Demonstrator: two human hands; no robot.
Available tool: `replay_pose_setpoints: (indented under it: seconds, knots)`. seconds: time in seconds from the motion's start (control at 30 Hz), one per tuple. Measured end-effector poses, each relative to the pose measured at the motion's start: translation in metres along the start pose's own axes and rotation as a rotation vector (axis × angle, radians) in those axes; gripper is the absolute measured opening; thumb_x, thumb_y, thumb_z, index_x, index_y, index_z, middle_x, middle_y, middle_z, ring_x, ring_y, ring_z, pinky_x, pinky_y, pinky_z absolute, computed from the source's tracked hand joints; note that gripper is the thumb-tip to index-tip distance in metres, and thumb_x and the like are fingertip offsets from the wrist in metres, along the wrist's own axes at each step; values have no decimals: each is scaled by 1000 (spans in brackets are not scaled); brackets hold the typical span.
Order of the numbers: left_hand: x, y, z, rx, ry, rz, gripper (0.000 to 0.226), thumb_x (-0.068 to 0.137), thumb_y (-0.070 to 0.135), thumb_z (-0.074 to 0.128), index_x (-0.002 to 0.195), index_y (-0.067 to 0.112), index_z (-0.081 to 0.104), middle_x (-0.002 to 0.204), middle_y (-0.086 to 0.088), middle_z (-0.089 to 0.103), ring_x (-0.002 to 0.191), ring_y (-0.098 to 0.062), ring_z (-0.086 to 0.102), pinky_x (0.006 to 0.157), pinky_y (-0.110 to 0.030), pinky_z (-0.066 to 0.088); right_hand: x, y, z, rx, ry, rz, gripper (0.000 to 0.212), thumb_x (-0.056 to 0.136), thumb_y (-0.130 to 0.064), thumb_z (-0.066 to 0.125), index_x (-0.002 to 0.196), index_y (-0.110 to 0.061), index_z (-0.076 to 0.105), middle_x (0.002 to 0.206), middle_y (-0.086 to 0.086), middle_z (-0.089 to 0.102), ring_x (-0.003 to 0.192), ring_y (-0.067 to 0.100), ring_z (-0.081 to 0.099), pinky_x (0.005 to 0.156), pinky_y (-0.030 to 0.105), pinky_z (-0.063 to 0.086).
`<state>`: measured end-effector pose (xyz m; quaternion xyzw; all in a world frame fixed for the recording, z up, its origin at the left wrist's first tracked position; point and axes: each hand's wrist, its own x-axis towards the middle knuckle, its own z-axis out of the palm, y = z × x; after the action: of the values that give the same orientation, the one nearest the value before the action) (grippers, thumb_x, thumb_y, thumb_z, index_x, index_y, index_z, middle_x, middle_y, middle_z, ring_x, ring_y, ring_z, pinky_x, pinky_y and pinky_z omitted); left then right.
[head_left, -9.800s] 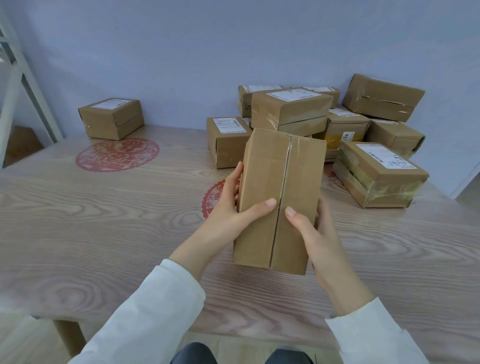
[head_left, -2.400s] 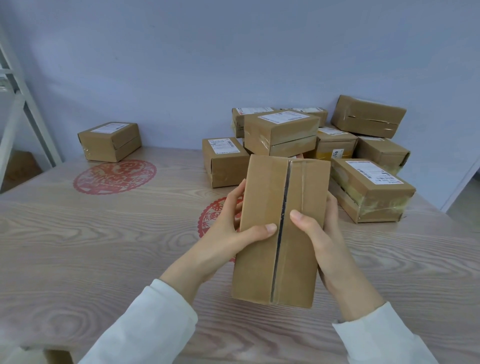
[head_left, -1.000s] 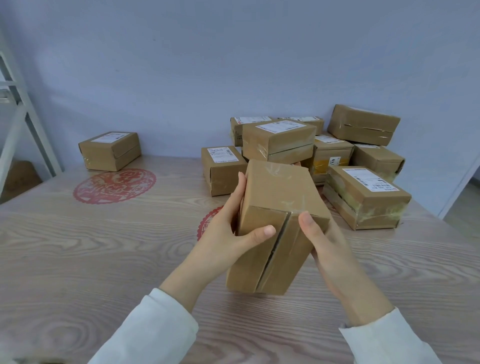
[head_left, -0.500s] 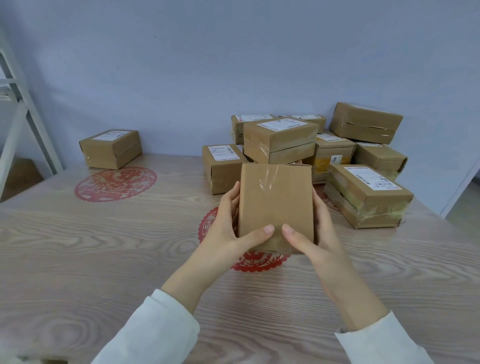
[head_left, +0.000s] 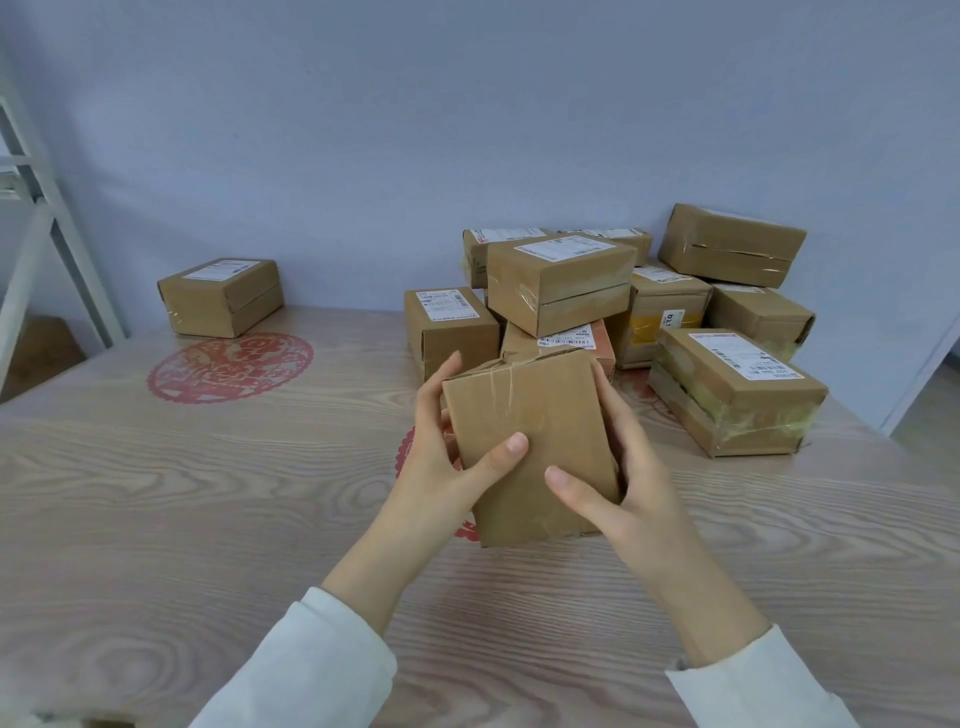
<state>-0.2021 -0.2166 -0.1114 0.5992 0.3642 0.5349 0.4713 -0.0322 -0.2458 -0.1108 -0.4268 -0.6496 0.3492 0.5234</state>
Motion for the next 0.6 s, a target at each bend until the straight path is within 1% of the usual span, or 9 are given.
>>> replay_pose_setpoints:
  seconds: [0.07, 0.13, 0.17, 0.2, 0.27, 0.3, 0.4, 0.5, 0.6]
  knots:
    - [1, -2, -1, -4, -5, -7, 75, 66, 37, 74, 126, 50, 30, 124, 13, 52, 100, 8, 59, 77, -17, 53, 0, 0, -1, -54, 11, -3, 91, 73, -37, 73, 146, -44, 20, 149, -19, 31, 131, -2, 39, 101, 29, 47]
    - [1, -4, -3, -27, 1, -8, 73, 63, 39, 78, 120, 50, 34, 124, 10, 54, 100, 5, 61, 77, -17, 53, 0, -2, 0, -94, 42, 14, 97, 64, -53, 78, 141, -57, 18, 151, -24, 24, 138, 2, 30, 108, 41, 41]
    - [2, -5, -3, -45, 12, -13, 75, 60, 41, 81, 118, 50, 35, 124, 8, 55, 101, 4, 61, 77, -18, 53, 1, -2, 1, -85, 73, 36, 101, 61, -59, 79, 138, -61, 14, 149, -29, 23, 140, 1, 26, 108, 42, 40]
    - [2, -6, -3, -65, 28, -16, 75, 61, 41, 84, 118, 49, 35, 124, 7, 55, 100, 2, 62, 77, -19, 53, 2, -2, 1, -45, 114, 67, 106, 60, -57, 80, 139, -61, 9, 142, -36, 24, 137, -7, 26, 105, 34, 43]
    - [1, -8, -2, -88, 59, -16, 72, 65, 35, 84, 118, 45, 35, 124, 5, 55, 99, 1, 61, 77, -19, 54, 2, -2, 2, 36, 158, 149, 116, 62, -37, 80, 145, -49, 0, 125, -40, 24, 111, -32, 33, 87, 8, 44]
    - [1, -9, -2, -89, 66, -16, 71, 64, 33, 82, 117, 45, 35, 124, 5, 55, 99, 1, 61, 76, -19, 54, 1, -2, 3, 53, 157, 181, 121, 58, -35, 79, 147, -43, -2, 127, -35, 25, 104, -33, 35, 84, 6, 43]
    - [0, -14, -4, -75, 54, -23, 74, 61, 35, 84, 115, 50, 35, 125, 7, 54, 102, 0, 60, 77, -19, 53, -1, -1, 5, 38, 148, 217, 130, 44, -48, 76, 149, -39, 0, 146, -19, 28, 124, -7, 39, 103, 29, 43]
    - [0, -14, -10, -72, 15, -25, 80, 49, 43, 81, 115, 52, 36, 124, 10, 54, 105, -1, 60, 80, -21, 53, -2, -2, 3, 58, 147, 230, 117, 52, -52, 67, 150, -37, 4, 141, -20, 31, 129, -3, 32, 106, 30, 37]
    - [0, -12, -18, -57, -57, -18, 82, 50, 42, 80, 119, 50, 37, 121, 13, 56, 106, -3, 61, 83, -27, 53, 0, 0, -8, 106, 209, 237, 108, 55, -61, 56, 150, -34, 12, 151, -14, 28, 137, 3, 28, 113, 33, 27]
